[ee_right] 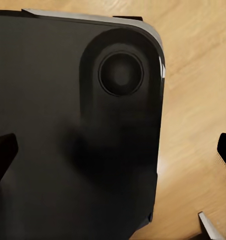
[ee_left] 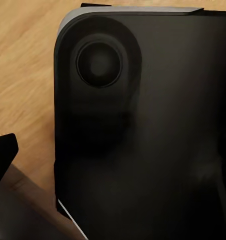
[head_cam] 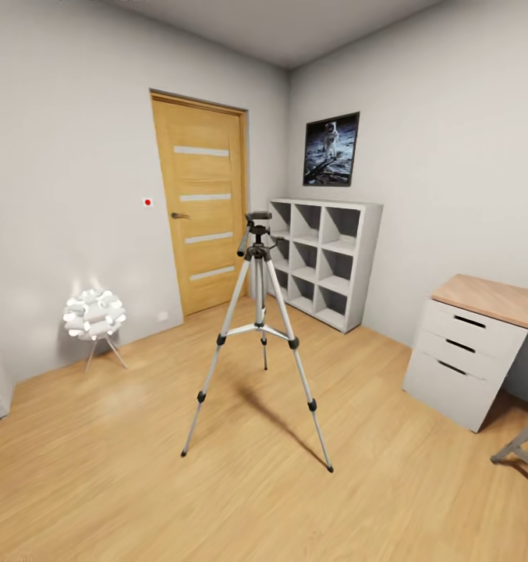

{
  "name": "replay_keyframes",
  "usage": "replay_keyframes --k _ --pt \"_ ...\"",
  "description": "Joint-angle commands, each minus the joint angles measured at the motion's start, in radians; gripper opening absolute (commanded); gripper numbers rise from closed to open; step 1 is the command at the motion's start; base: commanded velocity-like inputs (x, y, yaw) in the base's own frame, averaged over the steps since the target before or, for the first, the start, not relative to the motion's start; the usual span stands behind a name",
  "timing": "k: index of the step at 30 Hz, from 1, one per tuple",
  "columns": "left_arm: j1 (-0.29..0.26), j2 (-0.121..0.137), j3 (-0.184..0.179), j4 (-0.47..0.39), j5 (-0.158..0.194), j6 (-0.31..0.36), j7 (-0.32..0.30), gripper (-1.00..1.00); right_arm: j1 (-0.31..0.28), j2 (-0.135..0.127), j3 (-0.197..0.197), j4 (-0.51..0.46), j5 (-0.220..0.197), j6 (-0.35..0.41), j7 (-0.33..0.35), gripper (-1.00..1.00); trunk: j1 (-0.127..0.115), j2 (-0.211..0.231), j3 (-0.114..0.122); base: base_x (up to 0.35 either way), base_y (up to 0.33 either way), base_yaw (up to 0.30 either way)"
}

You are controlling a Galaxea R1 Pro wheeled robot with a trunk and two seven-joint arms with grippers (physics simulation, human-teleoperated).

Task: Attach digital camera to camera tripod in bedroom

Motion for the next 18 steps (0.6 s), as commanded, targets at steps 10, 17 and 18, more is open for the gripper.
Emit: replay_keyframes --k 10,17,18 --pt "0.000 0.000 0.001 -0.001 0.007 -0.001 0.000 1.00 0.000 -0.002 0.001 0.000 0.001 -0.002 -0.001 1.00 0.000 0.000 -0.001 0.010 0.000 0.261" --pt "0.000 0.000 0.001 -0.001 0.007 -0.001 0.000 1.00 0.000 -0.002 0.001 0.000 0.001 -0.002 -0.001 1.00 0.000 0.000 -0.001 0.000 0.000 0.269" --pt "0.000 0.000 0.001 -0.001 0.007 -0.001 0.000 1.00 0.000 -0.002 0.001 0.000 0.001 -0.002 -0.001 1.00 0.000 0.000 -0.001 0.000 0.000 0.269"
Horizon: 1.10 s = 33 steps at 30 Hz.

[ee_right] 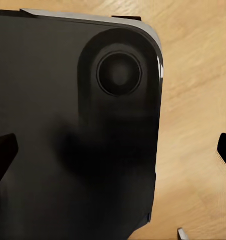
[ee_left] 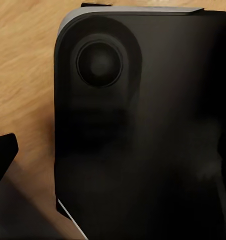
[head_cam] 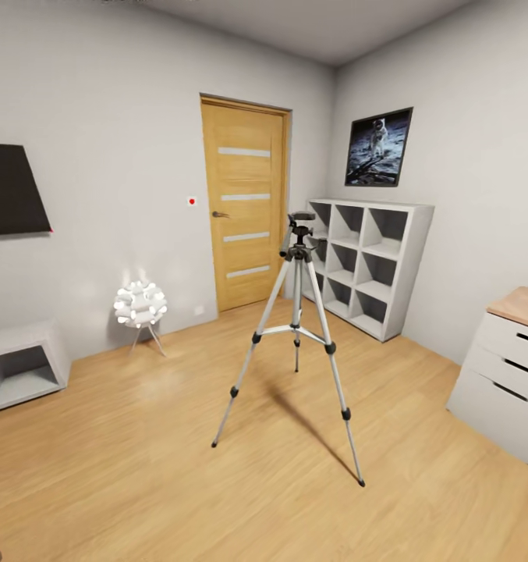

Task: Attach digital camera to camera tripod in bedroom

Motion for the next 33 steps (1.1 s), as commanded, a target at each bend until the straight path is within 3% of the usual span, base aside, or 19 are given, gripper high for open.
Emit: replay_keyframes --k 1,15,23,33 --pt "0.000 0.000 0.001 -0.001 0.006 -0.001 0.000 1.00 0.000 0.000 0.001 0.000 0.001 -0.003 0.000 1.00 0.000 0.000 -0.001 0.000 0.000 0.270" --pt "0.000 0.000 0.001 -0.001 0.006 -0.002 0.000 1.00 0.000 0.000 0.001 0.000 0.001 -0.003 0.000 1.00 0.000 0.000 -0.001 0.000 0.000 0.252" --pt "0.000 -0.001 0.001 -0.001 0.005 -0.002 -0.001 1.00 0.000 -0.001 0.001 0.000 0.000 -0.005 -0.003 1.00 0.000 0.000 -0.001 0.011 0.030 0.049" --pt "0.000 -0.002 0.001 -0.001 0.005 -0.003 -0.001 1.00 0.000 -0.003 0.001 0.000 0.000 -0.006 -0.003 1.00 0.000 0.000 -0.001 0.072 0.232 0.003"
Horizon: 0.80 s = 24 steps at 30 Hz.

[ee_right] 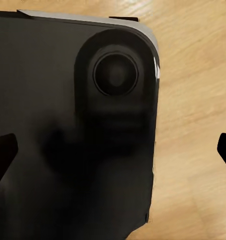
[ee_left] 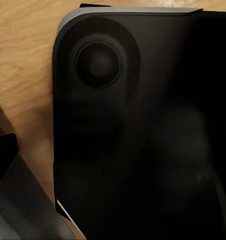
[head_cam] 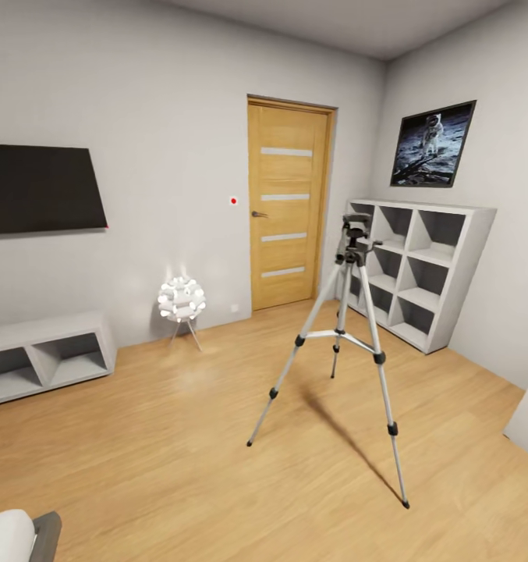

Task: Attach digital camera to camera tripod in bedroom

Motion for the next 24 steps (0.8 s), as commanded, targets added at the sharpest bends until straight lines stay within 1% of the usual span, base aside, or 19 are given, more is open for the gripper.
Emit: replay_keyframes --k 1,13,24 --pt "0.000 0.000 0.001 -0.001 0.006 -0.002 0.000 1.00 0.000 0.000 0.001 0.000 0.001 -0.003 0.000 1.00 0.000 0.000 -0.001 0.036 0.112 0.000" --pt "0.000 0.000 0.001 -0.001 0.006 -0.001 0.000 1.00 0.000 0.000 0.001 0.000 0.001 -0.002 0.000 1.00 0.000 0.000 -0.001 0.014 0.027 0.000" --pt "0.000 0.000 0.000 -0.001 0.005 0.000 0.000 1.00 0.000 0.000 0.001 0.000 0.001 -0.003 0.000 1.00 0.000 0.000 -0.001 0.139 0.001 0.000"
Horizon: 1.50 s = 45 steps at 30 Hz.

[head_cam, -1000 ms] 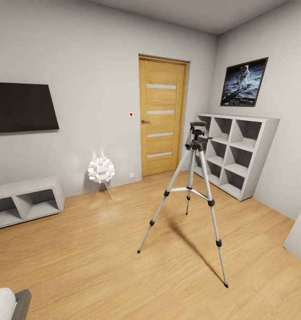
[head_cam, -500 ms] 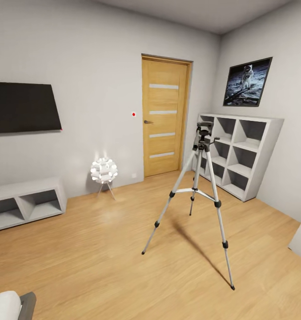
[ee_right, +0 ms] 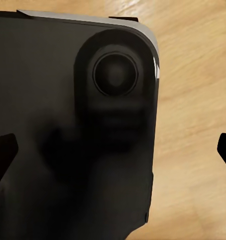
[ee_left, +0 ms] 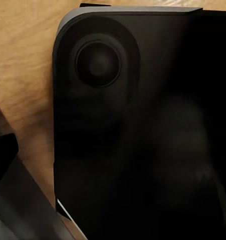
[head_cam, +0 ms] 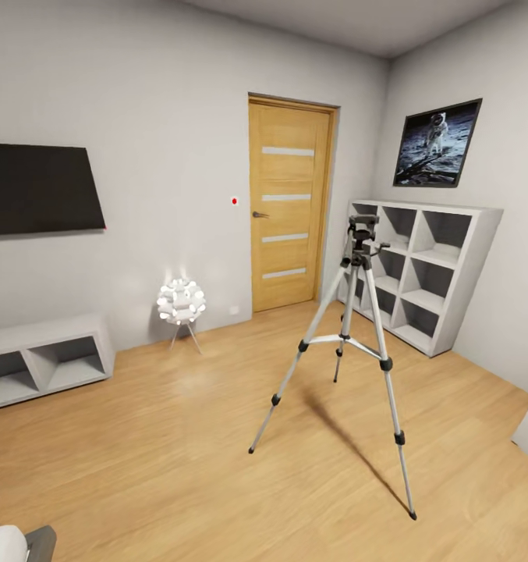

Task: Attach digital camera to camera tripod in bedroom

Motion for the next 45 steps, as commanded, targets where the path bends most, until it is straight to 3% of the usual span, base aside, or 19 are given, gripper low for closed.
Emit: replay_keyframes --k 1,45 --pt "0.000 0.000 0.001 -0.001 0.006 -0.002 0.000 1.00 0.000 0.000 0.001 0.000 0.001 -0.003 0.000 1.00 0.000 0.000 -0.001 0.058 0.000 0.000" --pt "0.000 0.001 0.001 -0.001 0.007 -0.003 0.000 1.00 0.000 0.000 0.001 0.000 0.001 -0.003 0.000 1.00 0.000 0.000 -0.001 0.048 0.040 0.000"
